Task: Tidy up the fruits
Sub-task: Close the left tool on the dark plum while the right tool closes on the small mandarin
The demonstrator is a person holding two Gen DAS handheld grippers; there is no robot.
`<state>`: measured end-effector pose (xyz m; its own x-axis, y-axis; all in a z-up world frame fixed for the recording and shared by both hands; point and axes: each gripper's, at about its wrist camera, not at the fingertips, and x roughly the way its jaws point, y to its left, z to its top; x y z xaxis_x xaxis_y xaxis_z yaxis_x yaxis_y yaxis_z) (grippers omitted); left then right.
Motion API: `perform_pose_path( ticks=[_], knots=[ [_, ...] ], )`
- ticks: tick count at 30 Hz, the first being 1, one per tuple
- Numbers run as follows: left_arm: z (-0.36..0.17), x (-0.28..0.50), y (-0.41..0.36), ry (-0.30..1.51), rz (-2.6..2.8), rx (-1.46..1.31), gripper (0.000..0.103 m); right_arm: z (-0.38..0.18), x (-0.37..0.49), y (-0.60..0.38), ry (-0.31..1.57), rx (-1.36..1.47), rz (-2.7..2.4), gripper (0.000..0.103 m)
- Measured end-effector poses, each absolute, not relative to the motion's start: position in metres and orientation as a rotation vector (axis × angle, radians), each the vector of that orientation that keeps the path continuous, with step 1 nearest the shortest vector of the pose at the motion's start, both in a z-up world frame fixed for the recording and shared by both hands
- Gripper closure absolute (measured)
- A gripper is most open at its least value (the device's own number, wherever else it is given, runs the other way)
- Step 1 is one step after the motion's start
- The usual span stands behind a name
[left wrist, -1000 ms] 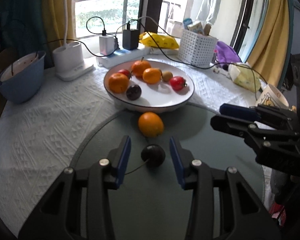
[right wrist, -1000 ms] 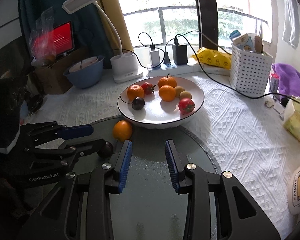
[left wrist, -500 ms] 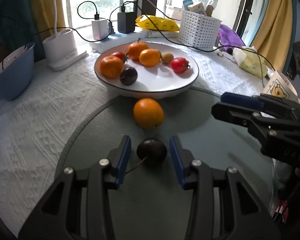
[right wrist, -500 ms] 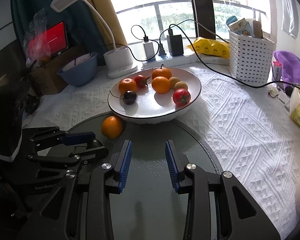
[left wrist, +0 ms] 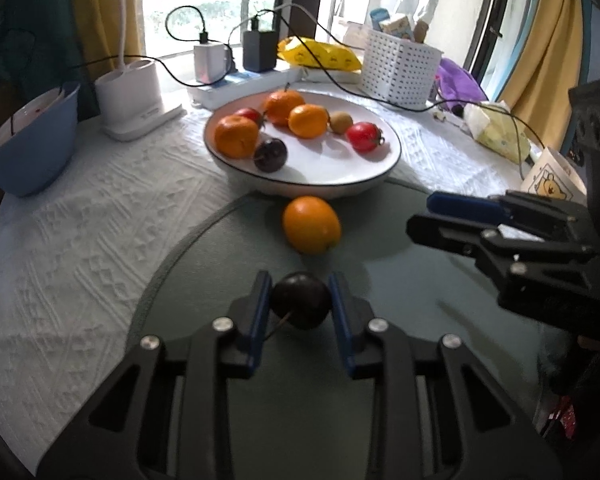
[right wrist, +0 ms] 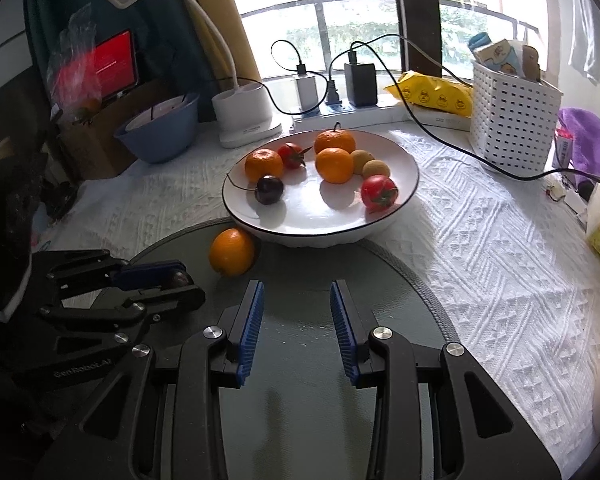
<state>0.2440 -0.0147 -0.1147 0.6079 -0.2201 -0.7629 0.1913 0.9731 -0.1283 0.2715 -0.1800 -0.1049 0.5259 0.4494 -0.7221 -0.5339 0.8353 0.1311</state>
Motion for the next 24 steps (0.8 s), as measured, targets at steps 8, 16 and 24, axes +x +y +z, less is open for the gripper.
perform_pose_path(
  ticks=[8, 16, 24],
  knots=[
    [-0.11, 0.241, 0.014, 0.855, -0.205, -0.086, 0.073, -0.107, 0.269, -0.153, 0.844, -0.16, 0.611, 0.066],
    [-0.112, 0.238, 0.041, 0.844, -0.178, -0.122, 0.073, -0.111, 0.274, -0.128, 0.865, -0.179, 0.607, 0.061],
    [-0.113, 0.237, 0.056, 0.833, -0.173, -0.155, 0.073, -0.121, 0.287, -0.111, 0.905, -0.191, 0.595, 0.061]
  ],
)
